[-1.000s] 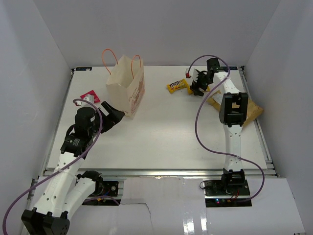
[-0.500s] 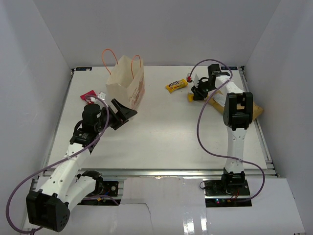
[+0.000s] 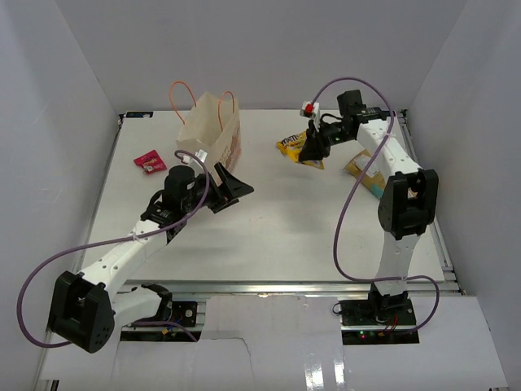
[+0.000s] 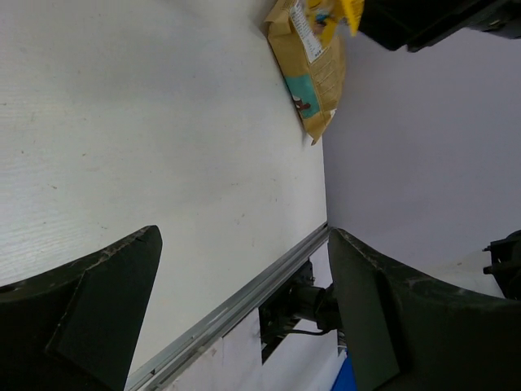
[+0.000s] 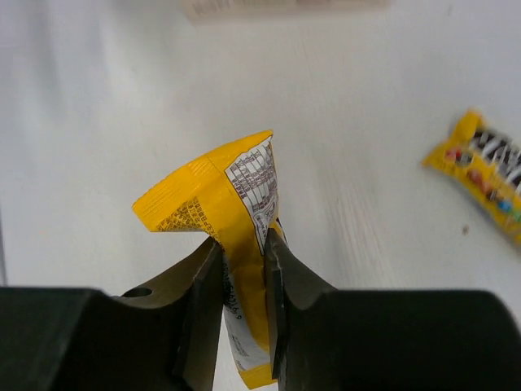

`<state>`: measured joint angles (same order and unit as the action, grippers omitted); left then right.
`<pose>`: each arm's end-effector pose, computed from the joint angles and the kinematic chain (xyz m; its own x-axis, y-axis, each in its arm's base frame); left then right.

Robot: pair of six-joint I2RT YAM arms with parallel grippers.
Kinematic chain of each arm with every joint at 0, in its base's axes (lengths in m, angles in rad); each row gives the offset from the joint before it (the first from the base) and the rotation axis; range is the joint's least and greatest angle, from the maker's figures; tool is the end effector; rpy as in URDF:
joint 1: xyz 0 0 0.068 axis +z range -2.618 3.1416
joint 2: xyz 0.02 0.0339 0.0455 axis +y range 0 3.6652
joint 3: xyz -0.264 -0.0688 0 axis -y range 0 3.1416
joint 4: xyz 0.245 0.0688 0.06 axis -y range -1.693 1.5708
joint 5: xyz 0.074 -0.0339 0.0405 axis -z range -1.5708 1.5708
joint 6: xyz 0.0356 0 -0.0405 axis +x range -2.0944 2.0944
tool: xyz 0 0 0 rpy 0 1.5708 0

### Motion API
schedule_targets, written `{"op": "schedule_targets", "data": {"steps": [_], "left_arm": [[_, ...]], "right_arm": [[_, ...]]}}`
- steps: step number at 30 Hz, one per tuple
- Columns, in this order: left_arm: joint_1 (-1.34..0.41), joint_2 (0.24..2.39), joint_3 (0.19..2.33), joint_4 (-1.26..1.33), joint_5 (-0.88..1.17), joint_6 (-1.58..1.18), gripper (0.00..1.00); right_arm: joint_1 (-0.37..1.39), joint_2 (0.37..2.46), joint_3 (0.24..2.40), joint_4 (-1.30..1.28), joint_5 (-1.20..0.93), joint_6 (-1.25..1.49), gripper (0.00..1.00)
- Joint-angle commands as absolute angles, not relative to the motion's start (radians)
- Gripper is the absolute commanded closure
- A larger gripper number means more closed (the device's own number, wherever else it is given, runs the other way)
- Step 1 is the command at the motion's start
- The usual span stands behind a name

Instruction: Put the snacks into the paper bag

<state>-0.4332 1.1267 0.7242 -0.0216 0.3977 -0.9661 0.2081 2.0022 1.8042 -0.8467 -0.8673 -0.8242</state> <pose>0.2237 -0.1187 0.2672 -0.7943 -0.4683 -0.3870 0.0949 0.5336 -0.8404 0.4162 0.1156 0.2800 -0.2015 -0.5278 -0.8251 -0.9663 0.2450 0.0793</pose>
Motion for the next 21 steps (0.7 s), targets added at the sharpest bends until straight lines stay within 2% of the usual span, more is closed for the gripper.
{"op": "schedule_targets", "data": {"steps": [1, 4, 7, 9, 11, 14, 21], "left_arm": [[-0.434, 1.062, 0.716, 0.0, 0.387, -0.888, 0.06], [-0.434, 0.993, 0.686, -0.084, 0.348, -0.85, 0.06], [-0.434, 0.908, 0.657, -0.133, 0.318, -0.85, 0.06], [-0.434, 0.843, 0.631, -0.158, 0.289, -0.856, 0.06], [-0.434, 0.801, 0.609, -0.196, 0.272, -0.867, 0.06], [-0.434, 0.718, 0.592, -0.244, 0.241, -0.879, 0.06], [-0.434, 0.606, 0.583, -0.325, 0.193, -0.894, 0.06]], "right_arm": [[0.293, 1.91, 1.948, -0.804, -1.038, -0.625, 0.73], [0.38, 1.898, 2.103, -0.668, -1.049, -0.424, 0.72], [0.457, 1.902, 2.209, -0.397, -1.026, -0.155, 0.71], [0.507, 1.923, 2.264, -0.173, -0.97, -0.025, 0.71], [0.537, 1.968, 2.318, -0.07, -0.896, 0.119, 0.71], [0.593, 2.008, 2.388, 0.081, -0.798, 0.193, 0.71], [0.709, 2.097, 2.45, 0.308, -0.534, 0.163, 0.67]]}}
